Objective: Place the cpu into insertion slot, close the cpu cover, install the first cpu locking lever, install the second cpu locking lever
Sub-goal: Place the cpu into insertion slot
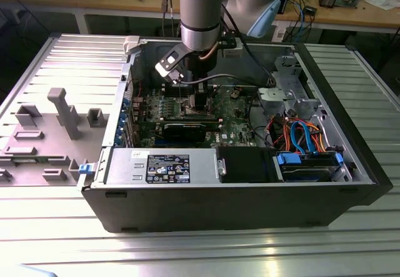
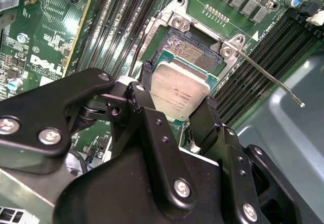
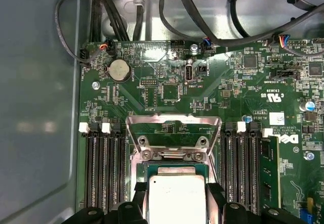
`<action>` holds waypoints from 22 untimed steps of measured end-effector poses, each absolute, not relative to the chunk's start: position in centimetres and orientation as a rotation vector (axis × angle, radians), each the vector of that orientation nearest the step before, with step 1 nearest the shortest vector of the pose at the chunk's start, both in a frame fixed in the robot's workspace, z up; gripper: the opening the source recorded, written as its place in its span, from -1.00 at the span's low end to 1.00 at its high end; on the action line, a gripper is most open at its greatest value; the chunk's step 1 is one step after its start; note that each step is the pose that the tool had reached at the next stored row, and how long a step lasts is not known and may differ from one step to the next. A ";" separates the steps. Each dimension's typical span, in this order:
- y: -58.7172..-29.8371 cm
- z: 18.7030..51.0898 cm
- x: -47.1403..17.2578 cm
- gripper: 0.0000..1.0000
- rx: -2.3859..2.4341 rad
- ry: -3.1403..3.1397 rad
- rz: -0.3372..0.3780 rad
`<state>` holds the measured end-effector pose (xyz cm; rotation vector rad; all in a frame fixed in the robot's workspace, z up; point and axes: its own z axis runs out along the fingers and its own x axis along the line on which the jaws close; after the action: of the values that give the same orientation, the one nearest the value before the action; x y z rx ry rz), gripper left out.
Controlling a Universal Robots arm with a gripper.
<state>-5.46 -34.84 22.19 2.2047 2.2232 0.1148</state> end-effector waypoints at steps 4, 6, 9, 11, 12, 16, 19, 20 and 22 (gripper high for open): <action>-34.8 22.2 -5.5 0.09 2.205 2.223 0.115; -34.8 22.2 -5.5 0.09 2.205 2.223 0.115; -34.8 22.2 -5.5 0.09 2.205 2.223 0.115; -34.8 22.0 -5.5 0.09 2.204 2.223 0.117; -34.8 22.0 -5.5 0.09 2.205 2.222 0.116; -34.8 21.7 -5.6 0.09 2.204 2.218 0.120; -34.8 21.3 -6.0 0.09 2.206 2.214 0.122; -34.8 21.2 -6.0 0.09 2.209 2.209 0.120; -34.8 21.1 -6.0 0.09 2.213 2.201 0.116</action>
<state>-5.97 -34.78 21.05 2.2130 2.2014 0.1157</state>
